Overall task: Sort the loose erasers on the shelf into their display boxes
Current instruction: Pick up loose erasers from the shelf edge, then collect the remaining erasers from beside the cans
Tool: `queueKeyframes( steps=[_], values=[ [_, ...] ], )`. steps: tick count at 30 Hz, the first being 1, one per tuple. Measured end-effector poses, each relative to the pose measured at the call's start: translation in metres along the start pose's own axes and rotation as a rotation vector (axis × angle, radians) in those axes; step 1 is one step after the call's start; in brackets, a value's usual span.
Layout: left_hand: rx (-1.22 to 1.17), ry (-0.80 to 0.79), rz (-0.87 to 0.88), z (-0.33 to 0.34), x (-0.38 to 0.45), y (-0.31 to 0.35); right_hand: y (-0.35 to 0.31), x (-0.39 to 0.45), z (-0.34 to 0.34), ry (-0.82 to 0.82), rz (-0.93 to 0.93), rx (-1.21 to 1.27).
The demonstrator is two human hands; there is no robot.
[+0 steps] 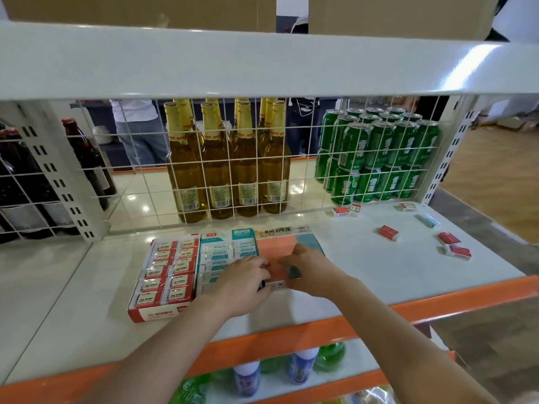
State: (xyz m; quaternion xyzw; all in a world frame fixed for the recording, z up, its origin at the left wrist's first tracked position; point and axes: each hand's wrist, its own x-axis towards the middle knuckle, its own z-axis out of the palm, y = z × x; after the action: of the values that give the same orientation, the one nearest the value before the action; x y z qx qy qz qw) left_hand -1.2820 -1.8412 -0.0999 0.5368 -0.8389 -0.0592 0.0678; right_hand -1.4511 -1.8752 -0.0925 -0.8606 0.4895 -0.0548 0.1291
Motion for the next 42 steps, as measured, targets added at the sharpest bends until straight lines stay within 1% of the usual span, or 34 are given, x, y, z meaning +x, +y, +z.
queueKeyframes(
  steps=[6, 12, 15, 18, 25, 30, 33, 36, 42],
  values=[
    [-0.083, 0.003, -0.010, -0.006, 0.002, 0.000, 0.002, 0.004, 0.005, 0.007, 0.008, 0.015],
    [-0.032, -0.021, 0.034, -0.007, 0.004, 0.000, 0.003, -0.004, 0.001, 0.084, -0.030, 0.090],
    [-0.036, -0.026, 0.037, -0.003, 0.002, -0.002, 0.008, -0.007, 0.005, 0.129, -0.014, 0.093],
    [-0.030, -0.029, 0.039, 0.001, -0.001, -0.003, 0.010, -0.007, 0.009, 0.137, 0.002, 0.115],
    [-0.032, -0.019, 0.014, -0.001, 0.001, 0.001, 0.015, -0.011, 0.009, 0.157, -0.002, 0.135],
    [-0.035, 0.020, -0.038, -0.005, 0.012, 0.005, 0.037, -0.019, -0.003, 0.153, 0.028, 0.100],
    [-0.087, 0.044, -0.070, -0.008, 0.021, 0.012, 0.056, -0.026, -0.011, 0.178, 0.090, 0.112],
    [-0.128, 0.050, -0.055, -0.009, 0.039, 0.027, 0.082, -0.035, -0.021, 0.205, 0.178, 0.129],
    [-0.186, -0.017, 0.002, -0.005, 0.085, 0.067, 0.143, -0.049, -0.030, 0.175, 0.388, 0.152]
  ],
)
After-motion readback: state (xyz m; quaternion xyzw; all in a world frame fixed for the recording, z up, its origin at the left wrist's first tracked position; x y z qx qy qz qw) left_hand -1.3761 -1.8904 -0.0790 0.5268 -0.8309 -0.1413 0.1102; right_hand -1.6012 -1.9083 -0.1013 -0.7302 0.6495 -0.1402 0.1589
